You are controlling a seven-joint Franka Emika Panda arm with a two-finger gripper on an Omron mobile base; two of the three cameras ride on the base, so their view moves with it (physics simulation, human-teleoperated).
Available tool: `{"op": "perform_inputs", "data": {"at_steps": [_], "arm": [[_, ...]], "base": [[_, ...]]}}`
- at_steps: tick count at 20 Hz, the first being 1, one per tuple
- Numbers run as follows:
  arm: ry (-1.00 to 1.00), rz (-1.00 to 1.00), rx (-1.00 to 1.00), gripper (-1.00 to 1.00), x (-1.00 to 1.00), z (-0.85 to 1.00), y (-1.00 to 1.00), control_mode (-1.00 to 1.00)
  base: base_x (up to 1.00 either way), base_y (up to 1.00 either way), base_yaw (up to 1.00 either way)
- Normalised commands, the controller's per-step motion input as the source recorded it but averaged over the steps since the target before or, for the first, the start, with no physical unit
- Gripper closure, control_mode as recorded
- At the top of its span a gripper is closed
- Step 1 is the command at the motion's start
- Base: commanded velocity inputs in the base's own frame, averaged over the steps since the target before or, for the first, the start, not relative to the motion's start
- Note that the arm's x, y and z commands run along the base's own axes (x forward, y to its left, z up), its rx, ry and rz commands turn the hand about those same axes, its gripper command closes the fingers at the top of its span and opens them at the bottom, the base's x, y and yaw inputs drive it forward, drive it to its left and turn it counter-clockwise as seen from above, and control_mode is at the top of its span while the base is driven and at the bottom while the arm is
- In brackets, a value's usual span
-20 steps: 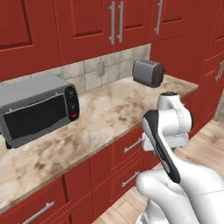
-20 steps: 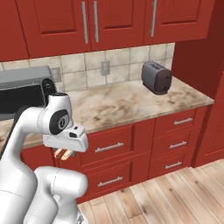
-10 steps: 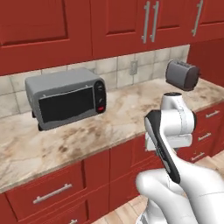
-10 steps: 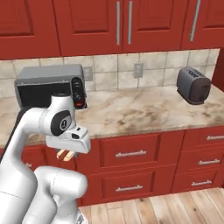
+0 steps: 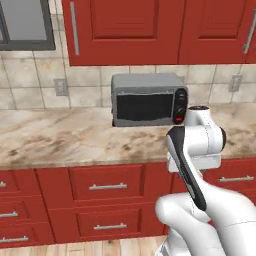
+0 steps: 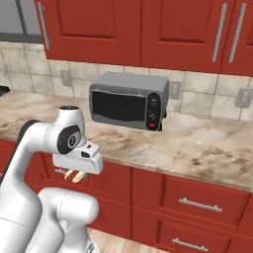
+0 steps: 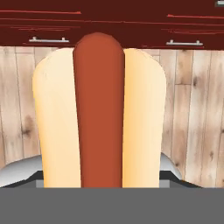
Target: Store the hot dog in the freezer for long-term storage. Close the freezer door after placing the cooked food.
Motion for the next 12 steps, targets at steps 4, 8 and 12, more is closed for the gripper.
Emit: {"op": "perform_inputs", "data": {"at_steps": [4,8,12], "arm": [[0.0,0.0,0.0,1.0,0.0,0.0,0.0,1.0],[0.0,0.0,0.0,1.0,0.0,0.0,0.0,1.0],[0.0,0.0,0.0,1.0,0.0,0.0,0.0,1.0]], "base": [[0.0,-0.03,0.8],[0.0,0.0,0.79],[0.0,0.0,0.79]]}}
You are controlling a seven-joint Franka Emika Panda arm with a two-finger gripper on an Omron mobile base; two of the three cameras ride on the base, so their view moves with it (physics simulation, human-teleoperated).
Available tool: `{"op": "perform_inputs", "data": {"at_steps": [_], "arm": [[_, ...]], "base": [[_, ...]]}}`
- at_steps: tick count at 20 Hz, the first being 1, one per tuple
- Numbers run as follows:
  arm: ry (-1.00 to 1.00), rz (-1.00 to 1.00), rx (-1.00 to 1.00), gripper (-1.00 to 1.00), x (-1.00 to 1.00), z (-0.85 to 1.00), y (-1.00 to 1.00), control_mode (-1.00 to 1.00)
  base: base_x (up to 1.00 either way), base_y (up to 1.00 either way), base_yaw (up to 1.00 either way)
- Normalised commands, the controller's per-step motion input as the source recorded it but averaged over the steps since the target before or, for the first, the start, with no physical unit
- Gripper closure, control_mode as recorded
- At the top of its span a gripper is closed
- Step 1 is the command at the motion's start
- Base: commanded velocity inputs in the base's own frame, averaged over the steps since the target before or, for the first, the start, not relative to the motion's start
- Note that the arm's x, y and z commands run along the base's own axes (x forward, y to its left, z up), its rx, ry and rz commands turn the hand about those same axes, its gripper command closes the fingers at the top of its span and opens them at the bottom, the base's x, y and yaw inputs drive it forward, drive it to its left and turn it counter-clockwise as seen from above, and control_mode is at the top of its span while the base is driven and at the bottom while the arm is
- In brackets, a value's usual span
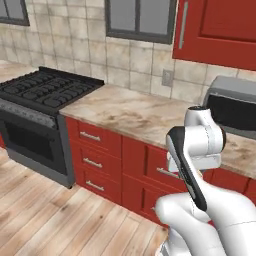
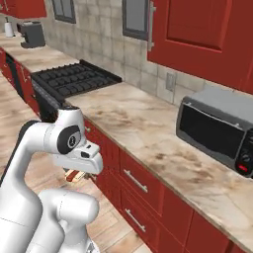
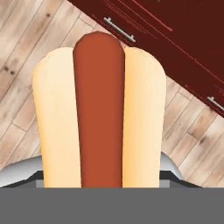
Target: Store the hot dog in the freezer for long-term storage. Close the freezer door after placing the cooked food.
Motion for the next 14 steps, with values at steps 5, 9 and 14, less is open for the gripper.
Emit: {"op": "perform_inputs", "data": {"at_steps": [5,9,14], "arm": [[0.0,0.0,0.0,1.0,0.0,0.0,0.0,1.0],[0.0,0.0,0.0,1.0,0.0,0.0,0.0,1.0],[0.0,0.0,0.0,1.0,0.0,0.0,0.0,1.0]], "base": [[0.22,0.0,0.68],[0.33,0.0,0.64],[0.31,0.0,0.6]]}}
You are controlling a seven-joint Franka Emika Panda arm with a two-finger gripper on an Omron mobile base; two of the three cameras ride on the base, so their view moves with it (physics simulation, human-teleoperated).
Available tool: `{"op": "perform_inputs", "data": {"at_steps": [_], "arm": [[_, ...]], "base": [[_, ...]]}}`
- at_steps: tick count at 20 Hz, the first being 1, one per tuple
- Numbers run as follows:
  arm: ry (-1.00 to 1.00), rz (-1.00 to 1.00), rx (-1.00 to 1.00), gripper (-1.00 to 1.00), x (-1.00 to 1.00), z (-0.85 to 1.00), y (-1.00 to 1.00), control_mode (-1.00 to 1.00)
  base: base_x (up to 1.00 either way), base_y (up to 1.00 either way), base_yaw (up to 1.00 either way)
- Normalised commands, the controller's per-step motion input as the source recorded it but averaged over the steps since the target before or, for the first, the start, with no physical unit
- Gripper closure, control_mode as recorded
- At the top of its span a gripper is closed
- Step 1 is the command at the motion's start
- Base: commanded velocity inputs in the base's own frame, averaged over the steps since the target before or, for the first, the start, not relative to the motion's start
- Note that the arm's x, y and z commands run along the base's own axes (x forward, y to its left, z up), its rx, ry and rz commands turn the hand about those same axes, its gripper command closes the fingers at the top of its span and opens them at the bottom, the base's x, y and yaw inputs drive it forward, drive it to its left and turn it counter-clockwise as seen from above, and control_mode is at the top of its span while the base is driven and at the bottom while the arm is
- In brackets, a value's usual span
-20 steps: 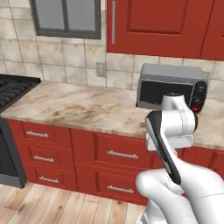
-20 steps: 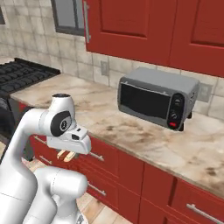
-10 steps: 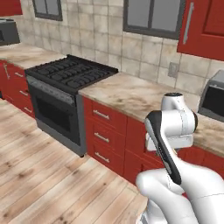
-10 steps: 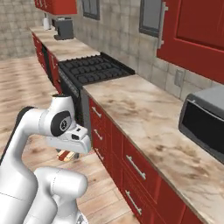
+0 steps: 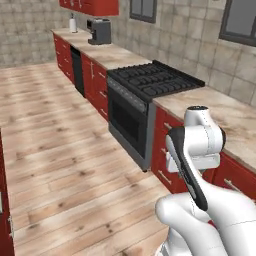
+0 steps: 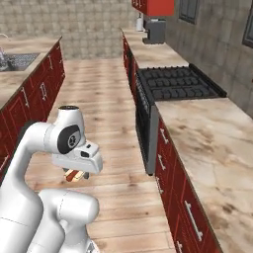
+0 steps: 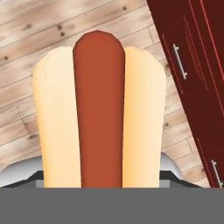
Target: Store the hot dog in the freezer for long-term storage. Close the freezer door after placing the cooked food.
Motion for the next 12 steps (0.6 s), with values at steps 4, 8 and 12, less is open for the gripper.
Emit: {"op": "perform_inputs", "data": {"at_steps": [4,8,12], "arm": [[0.0,0.0,0.0,1.0,0.0,0.0,0.0,1.0],[0.0,0.0,0.0,1.0,0.0,0.0,0.0,1.0],[0.0,0.0,0.0,1.0,0.0,0.0,0.0,1.0]], "base": [[0.25,0.0,0.62],[0.06,0.0,0.72],[0.01,0.0,0.81]]}}
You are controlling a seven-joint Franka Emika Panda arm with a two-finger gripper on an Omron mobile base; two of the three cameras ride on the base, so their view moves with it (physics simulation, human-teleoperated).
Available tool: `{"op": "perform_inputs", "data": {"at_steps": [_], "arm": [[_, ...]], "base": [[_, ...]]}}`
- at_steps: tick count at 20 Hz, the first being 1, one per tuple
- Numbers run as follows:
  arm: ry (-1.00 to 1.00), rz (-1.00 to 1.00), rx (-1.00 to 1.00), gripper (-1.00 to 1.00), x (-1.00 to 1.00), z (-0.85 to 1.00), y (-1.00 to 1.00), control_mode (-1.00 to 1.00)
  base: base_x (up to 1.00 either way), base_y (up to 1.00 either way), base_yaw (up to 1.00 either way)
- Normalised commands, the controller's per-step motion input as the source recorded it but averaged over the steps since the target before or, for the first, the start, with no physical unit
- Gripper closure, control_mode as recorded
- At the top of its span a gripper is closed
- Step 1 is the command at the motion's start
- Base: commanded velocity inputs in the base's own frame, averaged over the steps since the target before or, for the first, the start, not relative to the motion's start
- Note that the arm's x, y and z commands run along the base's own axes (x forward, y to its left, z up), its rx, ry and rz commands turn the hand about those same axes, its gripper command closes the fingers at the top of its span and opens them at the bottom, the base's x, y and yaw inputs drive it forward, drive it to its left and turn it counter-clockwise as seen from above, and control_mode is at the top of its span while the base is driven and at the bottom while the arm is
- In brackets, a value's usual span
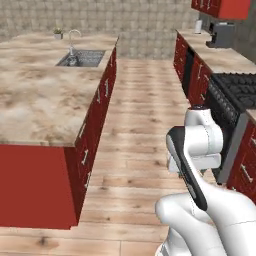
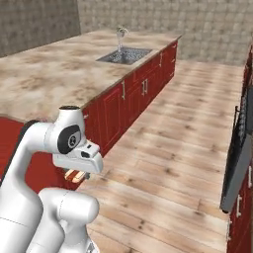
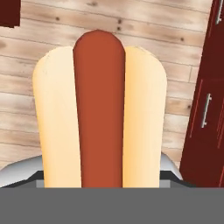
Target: Store the hot dog in the freezer for long-term storage. Close the freezer door after placing the cooked food.
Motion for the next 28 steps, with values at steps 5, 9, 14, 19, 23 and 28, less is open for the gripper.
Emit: {"op": "perform_inputs", "data": {"at_steps": [5,9,14,19,23,28], "arm": [[0.0,0.0,0.0,1.0,0.0,0.0,0.0,1.0],[0.0,0.0,0.0,1.0,0.0,0.0,0.0,1.0],[0.0,0.0,0.0,1.0,0.0,0.0,0.0,1.0],[0.0,0.0,0.0,1.0,0.0,0.0,0.0,1.0],[0.0,0.0,0.0,1.0,0.0,0.0,0.0,1.0],[0.0,0.0,0.0,1.0,0.0,0.0,0.0,1.0]], "base": [[0.12,0.02,0.92],[0.14,0.01,0.86],[0.28,-0.1,0.78],[0.15,-0.63,0.55],[0.82,-0.43,0.19],[0.97,-0.01,0.04]]}}
